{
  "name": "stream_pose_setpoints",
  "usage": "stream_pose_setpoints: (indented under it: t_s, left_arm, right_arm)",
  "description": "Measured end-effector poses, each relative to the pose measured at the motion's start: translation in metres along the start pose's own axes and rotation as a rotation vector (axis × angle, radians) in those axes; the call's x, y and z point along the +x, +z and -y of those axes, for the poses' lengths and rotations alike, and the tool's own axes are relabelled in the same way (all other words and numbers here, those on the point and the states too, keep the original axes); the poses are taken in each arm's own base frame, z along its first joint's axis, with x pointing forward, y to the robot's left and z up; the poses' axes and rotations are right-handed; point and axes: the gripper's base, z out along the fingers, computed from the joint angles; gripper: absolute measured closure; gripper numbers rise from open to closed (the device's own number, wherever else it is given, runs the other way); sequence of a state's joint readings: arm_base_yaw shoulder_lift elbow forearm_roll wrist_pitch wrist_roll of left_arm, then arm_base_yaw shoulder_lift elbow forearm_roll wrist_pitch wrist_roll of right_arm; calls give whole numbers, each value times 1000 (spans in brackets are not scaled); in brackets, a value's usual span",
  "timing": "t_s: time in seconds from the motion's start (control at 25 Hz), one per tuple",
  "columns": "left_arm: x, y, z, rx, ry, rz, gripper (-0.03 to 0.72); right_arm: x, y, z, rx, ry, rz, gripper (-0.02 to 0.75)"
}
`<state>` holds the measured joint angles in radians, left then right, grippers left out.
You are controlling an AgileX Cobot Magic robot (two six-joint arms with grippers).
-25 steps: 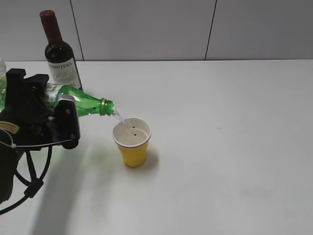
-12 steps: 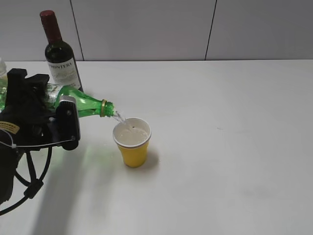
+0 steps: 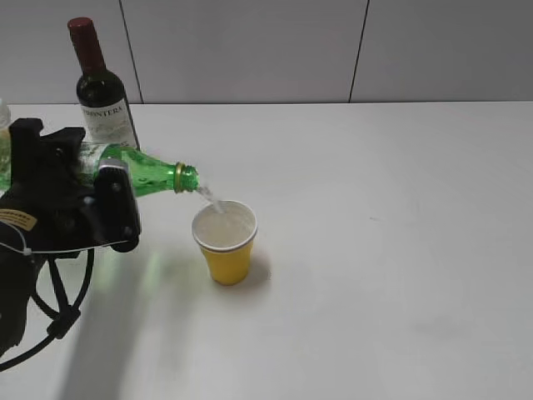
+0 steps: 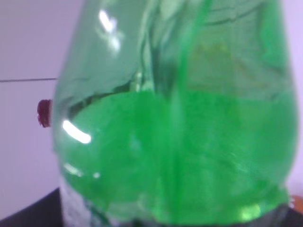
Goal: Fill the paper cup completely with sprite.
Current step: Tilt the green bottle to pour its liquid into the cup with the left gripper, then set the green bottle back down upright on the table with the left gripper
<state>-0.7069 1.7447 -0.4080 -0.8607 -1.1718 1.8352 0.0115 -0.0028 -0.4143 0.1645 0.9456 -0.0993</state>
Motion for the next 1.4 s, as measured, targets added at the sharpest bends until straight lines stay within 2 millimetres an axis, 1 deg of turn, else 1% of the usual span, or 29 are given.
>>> stream_pose_setpoints:
  t_s: [0.16, 0.36, 0.6, 0.8, 1.0, 1.2, 1.28, 1.4]
  left_arm:
    - [0, 0, 0, -2, -227, 1, 230]
    - [-4, 0, -1, -4, -411, 43, 230]
    - [-9, 0, -2, 10, -720, 99, 230]
    - [-12, 0, -4, 30, -921, 145, 230]
    - [-10, 8, -8, 79, -1153, 253, 230]
    - [-2, 17, -11, 137, -1353, 319, 230]
    - [0, 20, -13, 160, -1403, 346, 230]
    - [-1, 30, -16, 190, -1453, 397, 230]
  right_arm:
    - [0, 0, 0, 0, 0, 0, 162]
    - [0, 0, 0, 0, 0, 0, 162]
    - [0, 0, 0, 0, 1, 0, 162]
    - [0, 0, 0, 0, 1, 0, 167]
    - [0, 0, 0, 0, 1, 0, 172]
    - [0, 0, 0, 0, 0, 0, 172]
    - [0, 0, 0, 0, 0, 0, 172]
    - [0, 0, 0, 0, 0, 0, 172]
